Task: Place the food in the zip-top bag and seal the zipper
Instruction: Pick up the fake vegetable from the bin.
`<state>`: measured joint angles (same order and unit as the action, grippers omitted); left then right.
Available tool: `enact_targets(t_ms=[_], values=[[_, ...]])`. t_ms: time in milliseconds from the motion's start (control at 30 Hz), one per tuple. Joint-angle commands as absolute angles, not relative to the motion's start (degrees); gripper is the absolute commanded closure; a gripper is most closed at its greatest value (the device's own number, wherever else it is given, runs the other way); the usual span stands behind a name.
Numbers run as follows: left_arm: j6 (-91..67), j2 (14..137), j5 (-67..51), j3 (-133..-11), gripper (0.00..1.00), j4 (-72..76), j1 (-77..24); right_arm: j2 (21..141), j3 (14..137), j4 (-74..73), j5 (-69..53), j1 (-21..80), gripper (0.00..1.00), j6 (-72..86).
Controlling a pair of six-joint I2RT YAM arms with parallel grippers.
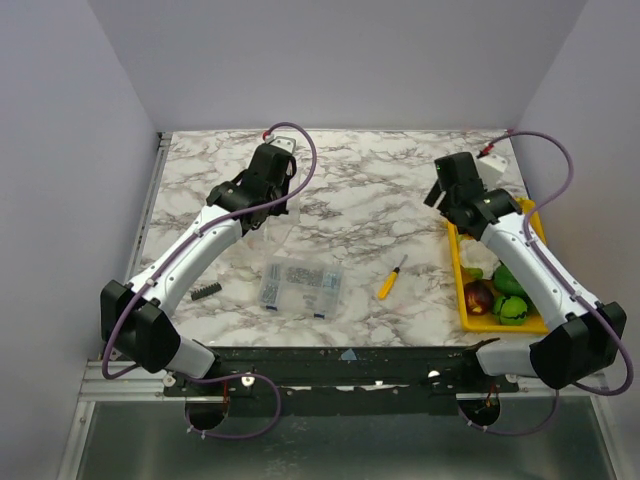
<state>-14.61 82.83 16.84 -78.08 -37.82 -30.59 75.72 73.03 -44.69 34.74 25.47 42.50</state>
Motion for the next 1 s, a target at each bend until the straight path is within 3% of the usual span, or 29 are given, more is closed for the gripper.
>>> enact_targets(t_ms=[0,100,233,567,967], values=[[-15.5,82.9,12.9,-79.9,1.00,-38.7,-30.4,75.6,70.8,-49.4,42.5,17.3,0.07,47.8],[-15.7,83.0,12.0,-80.0,1.00,-38.6,-30.4,78.1,71.2,-51.7,46.9,14.2,0.00,51.7],[-15.8,82.9,11.7,-80.0,1.00,-38.6,-30.3,81.3,71.1,-55.6,50.2,9.1,0.00,57.7],[-16.2,83.3,9.2,-80.5,1.00,-38.8,-30.3,78.1,63.6,-45.6,42.7,-6.0,0.00,57.4],[-16.3,83.2,8.0,-80.4,1.00,-38.6,-30.3,82.8,59.6,-33.6,34.6,-10.9,0.02,54.0]])
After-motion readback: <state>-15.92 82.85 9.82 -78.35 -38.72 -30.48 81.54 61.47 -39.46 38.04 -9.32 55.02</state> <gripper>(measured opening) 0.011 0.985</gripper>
